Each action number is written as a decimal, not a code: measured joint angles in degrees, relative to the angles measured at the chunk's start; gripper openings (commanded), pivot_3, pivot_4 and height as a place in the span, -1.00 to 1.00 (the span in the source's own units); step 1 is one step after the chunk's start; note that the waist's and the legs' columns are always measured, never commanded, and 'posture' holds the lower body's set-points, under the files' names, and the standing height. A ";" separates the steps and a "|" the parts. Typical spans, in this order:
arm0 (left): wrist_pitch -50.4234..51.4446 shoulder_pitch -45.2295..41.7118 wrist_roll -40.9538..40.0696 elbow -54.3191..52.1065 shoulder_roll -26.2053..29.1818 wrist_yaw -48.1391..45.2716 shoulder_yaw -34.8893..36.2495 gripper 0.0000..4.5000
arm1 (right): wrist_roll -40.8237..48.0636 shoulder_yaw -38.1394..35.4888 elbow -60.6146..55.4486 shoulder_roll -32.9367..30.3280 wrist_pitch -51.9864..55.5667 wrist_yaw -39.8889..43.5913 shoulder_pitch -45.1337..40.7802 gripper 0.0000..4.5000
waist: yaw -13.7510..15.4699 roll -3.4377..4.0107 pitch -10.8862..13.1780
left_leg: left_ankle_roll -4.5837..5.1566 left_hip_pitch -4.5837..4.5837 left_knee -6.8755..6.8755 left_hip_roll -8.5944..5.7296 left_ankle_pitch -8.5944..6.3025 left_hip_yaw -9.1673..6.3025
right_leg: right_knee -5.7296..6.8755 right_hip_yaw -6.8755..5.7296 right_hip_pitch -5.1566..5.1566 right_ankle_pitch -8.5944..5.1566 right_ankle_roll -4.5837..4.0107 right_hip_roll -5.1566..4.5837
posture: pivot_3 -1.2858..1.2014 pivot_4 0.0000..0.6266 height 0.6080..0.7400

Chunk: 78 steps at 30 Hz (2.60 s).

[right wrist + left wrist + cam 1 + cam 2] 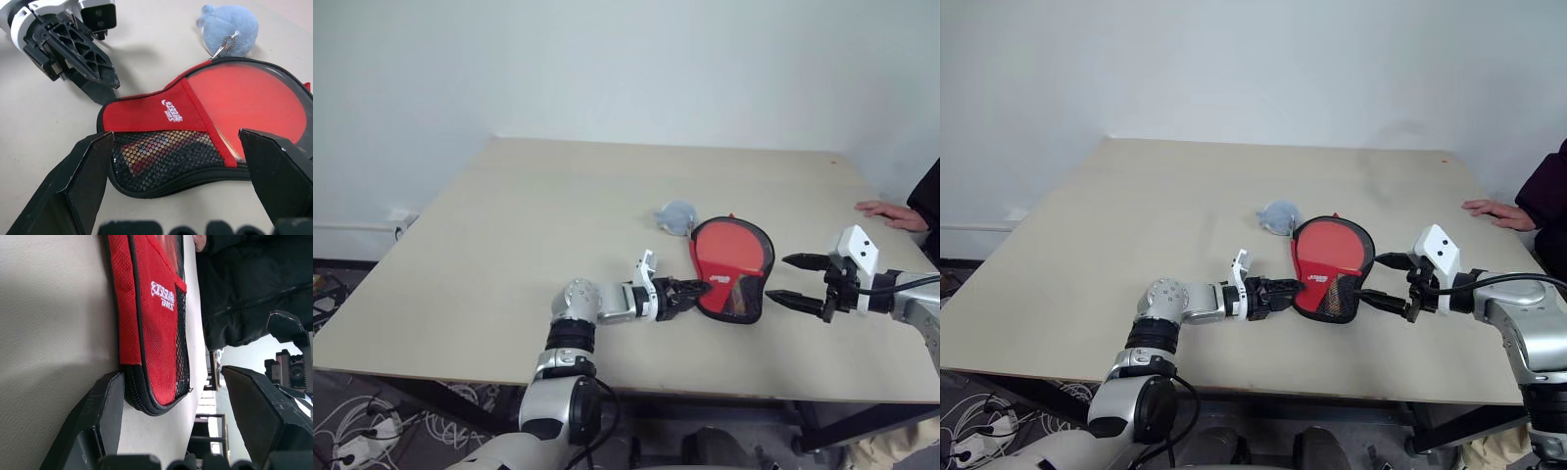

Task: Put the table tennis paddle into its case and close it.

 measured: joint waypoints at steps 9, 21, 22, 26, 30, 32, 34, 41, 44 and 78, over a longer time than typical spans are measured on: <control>1.90 0.03 0.00 -0.82 0.96 0.86 -0.37 0.49 | 0.02 0.00 0.00 0.19 0.00 -0.20 0.05 0.97 | -0.01 0.00 0.00 | 0.00 0.00 0.00 0.00 0.00 0.00 | 0.00 0.00 0.00 0.00 0.01 0.00 | 0.03 -1.00 0.84; 0.60 0.16 0.78 -1.20 -0.88 1.65 -0.54 0.49 | 0.05 -0.05 0.02 0.35 0.00 -0.24 0.18 0.97 | 0.16 0.00 0.00 | 0.00 0.00 0.00 0.00 0.00 -0.01 | -0.01 0.00 0.01 0.00 0.00 -0.03 | 0.03 -1.00 0.84; 0.44 0.17 0.82 -1.20 -1.07 1.76 -0.53 0.49 | 0.05 -0.05 0.02 0.38 0.00 -0.26 0.18 0.97 | 0.21 0.00 0.00 | 0.00 0.00 0.00 -0.01 0.00 -0.01 | -0.01 0.00 0.01 0.00 0.00 -0.04 | 0.03 -1.00 0.84; -0.59 0.19 1.01 -0.95 -1.97 2.18 -0.50 0.49 | 0.05 -0.05 0.02 0.45 0.00 -0.28 0.18 0.97 | 0.35 0.00 0.00 | 0.00 -0.01 0.00 -0.02 0.00 -0.01 | -0.03 0.00 0.02 0.01 0.00 -0.06 | 0.03 -1.00 0.84; -1.73 0.19 0.92 -0.28 -2.31 2.19 -0.33 0.49 | 0.05 -0.05 0.03 0.47 0.00 -0.29 0.18 0.97 | 0.35 0.00 0.00 | 0.01 0.01 0.01 -0.04 0.00 -0.01 | -0.07 -0.01 0.07 0.00 0.03 -0.07 | 0.03 -1.00 0.84; -2.50 0.19 0.71 0.25 -2.41 2.25 -0.10 0.49 | 0.05 -0.05 0.03 0.49 -0.01 -0.30 0.18 0.97 | 0.34 0.00 0.00 | 0.04 0.02 0.01 -0.04 0.01 0.00 | -0.08 -0.01 0.08 0.03 0.07 -0.07 | 0.03 -1.00 0.84; -3.30 0.19 0.38 1.00 -2.44 2.37 0.39 0.49 | 0.04 -0.05 0.05 0.53 -0.01 -0.32 0.18 0.97 | 0.32 0.00 0.00 | 0.05 0.02 0.02 -0.04 0.03 -0.01 | -0.08 0.00 0.09 0.07 0.13 -0.07 | 0.03 -1.00 0.84; -7.27 0.03 -1.68 3.83 -2.58 4.03 2.54 0.49 | 0.03 -0.05 0.07 0.92 0.00 -0.47 0.17 0.97 | 0.20 0.00 0.00 | 0.11 0.06 0.09 -0.04 0.06 0.00 | -0.08 -0.01 0.15 0.18 0.21 -0.07 | 0.03 -1.00 0.84; -8.13 -0.08 -2.12 4.35 -2.60 4.52 2.43 0.49 | 0.03 -0.05 0.07 0.94 0.00 -0.55 0.17 0.97 | 0.15 0.00 0.00 | 0.12 0.08 0.12 -0.04 0.07 0.01 | -0.09 -0.02 0.19 0.24 0.28 -0.06 | 0.03 -1.00 0.84; -9.61 -1.83 -2.60 6.95 -2.62 8.76 -0.96 -0.55 | 1.59 -0.07 -0.18 1.59 3.16 -4.31 0.05 0.97 | 0.21 0.11 -0.10 | 0.21 0.00 -0.01 -0.04 0.07 -0.04 | -0.82 -0.07 0.37 0.58 0.60 -0.10 | 0.03 -1.00 0.84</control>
